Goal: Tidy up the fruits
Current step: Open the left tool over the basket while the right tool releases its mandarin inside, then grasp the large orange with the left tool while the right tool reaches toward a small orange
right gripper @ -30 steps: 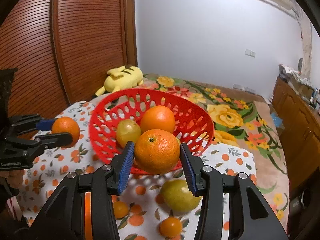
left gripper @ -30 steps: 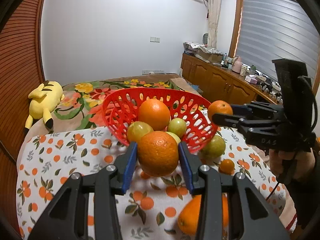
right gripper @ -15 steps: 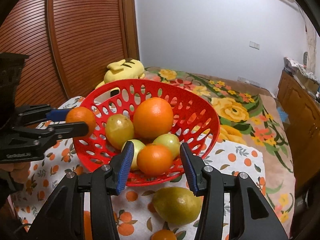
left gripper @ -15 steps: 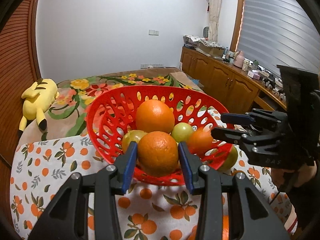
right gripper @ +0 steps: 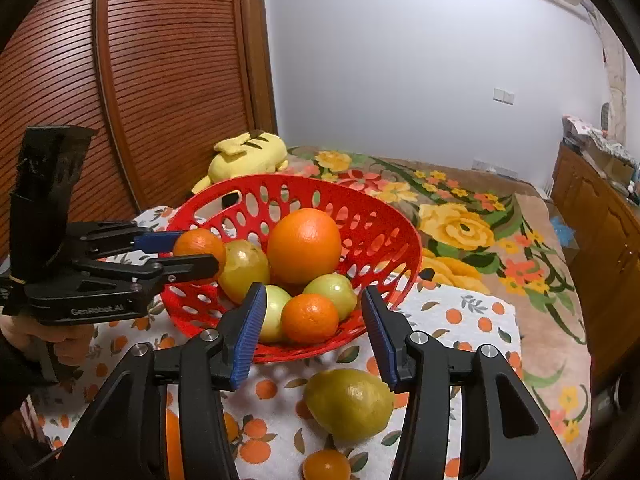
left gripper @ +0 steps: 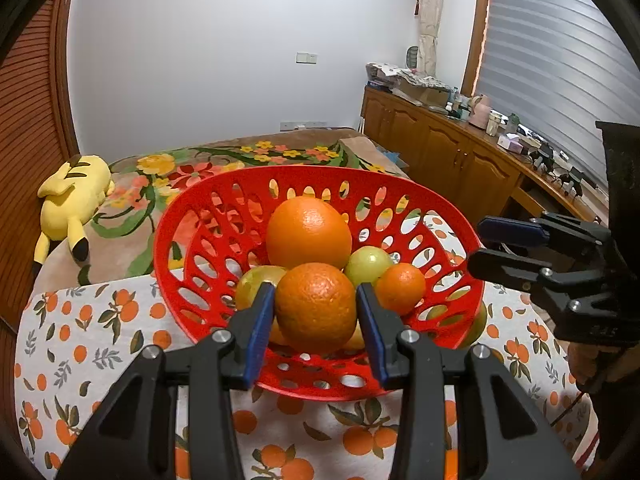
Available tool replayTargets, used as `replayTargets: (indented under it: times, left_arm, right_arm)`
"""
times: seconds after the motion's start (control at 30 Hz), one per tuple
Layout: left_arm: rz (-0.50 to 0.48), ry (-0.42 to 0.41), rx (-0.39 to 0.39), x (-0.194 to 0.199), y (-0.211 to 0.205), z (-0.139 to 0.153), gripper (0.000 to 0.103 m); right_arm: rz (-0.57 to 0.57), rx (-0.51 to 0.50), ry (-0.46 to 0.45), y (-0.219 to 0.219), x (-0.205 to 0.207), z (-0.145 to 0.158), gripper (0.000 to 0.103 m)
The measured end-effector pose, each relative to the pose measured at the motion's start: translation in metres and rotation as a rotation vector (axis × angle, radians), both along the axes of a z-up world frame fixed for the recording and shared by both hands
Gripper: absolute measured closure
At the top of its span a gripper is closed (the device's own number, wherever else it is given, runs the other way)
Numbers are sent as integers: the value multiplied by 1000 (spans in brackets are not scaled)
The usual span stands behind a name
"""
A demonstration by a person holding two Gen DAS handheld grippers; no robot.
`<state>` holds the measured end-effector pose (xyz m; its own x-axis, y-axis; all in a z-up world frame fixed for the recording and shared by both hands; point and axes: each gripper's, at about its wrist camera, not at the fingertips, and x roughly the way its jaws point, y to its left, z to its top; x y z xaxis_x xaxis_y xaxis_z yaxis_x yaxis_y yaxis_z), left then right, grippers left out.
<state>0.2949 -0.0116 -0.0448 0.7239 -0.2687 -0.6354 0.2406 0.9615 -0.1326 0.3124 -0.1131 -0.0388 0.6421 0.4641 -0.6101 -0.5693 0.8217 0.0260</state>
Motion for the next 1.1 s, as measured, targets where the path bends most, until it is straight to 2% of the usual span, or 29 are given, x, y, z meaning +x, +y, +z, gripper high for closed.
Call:
replayTargets:
  times: [0.37,0.43,0.57,1.1]
  left_arm:
    - [-5,4,12,0,-6,0,63]
    - [-3,-2,15,-1,-8,2,57]
    - [-2,-19,16,-8,-6,10,53]
    - [-21,-18,3,-77,-8,14,42]
  right_arm:
    - [-8,-2,5,-6,-8,-2,52]
    - [-12,-1,8,-8,-10,-3,52]
    - [-23,1,11,-12,-16,-3,52]
    - [-88,12,7,-31,-71,-3,51]
